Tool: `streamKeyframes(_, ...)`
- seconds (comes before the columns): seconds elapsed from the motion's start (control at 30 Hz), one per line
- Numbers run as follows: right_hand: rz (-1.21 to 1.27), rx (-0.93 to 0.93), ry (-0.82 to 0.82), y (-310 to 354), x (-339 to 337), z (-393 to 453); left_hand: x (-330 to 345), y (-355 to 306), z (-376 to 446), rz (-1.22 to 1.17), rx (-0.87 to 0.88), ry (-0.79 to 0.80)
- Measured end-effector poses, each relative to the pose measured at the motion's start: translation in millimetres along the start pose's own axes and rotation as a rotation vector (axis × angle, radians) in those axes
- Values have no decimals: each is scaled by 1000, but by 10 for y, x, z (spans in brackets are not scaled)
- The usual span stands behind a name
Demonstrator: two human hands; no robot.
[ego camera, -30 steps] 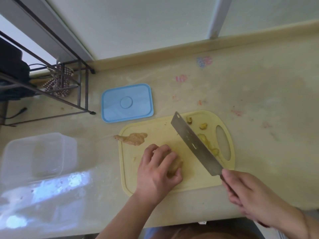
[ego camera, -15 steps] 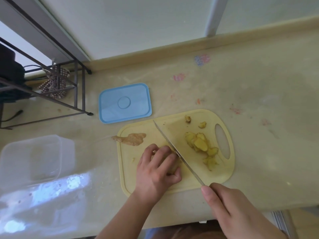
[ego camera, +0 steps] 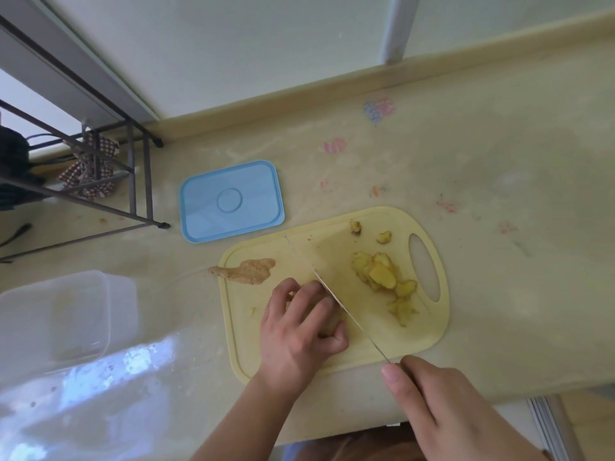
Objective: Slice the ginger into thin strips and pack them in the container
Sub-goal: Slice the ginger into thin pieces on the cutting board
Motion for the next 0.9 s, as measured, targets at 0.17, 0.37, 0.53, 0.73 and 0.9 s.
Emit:
streamKeyframes(0.17, -28, -16, -44, 4, 5, 25, -5, 0, 0, -4, -1, -12)
streamKeyframes(0.37, 42, -38, -69, 53, -20, 240, -14, -14, 8, -8, 14, -25)
streamKeyframes(0.53, 65, -95, -102, 91, 29, 437, -43, -28, 14, 12, -1, -39)
streamKeyframes(0.73, 135, -90, -91, -38, -82, 499, -58, -10, -49, 4, -5, 68)
streamKeyframes(0.9, 142, -48, -106, -77, -165, 380, -43, 11, -67, -3, -43, 70)
Point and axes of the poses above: each hand's wrist, its own z-axis towards the middle knuckle, its own x-axis out of the palm, y = z × x, the point moved 9 cm from there along z, towards the middle knuckle, and after that the axes turned 1 degree about y, right-handed, at the moved point
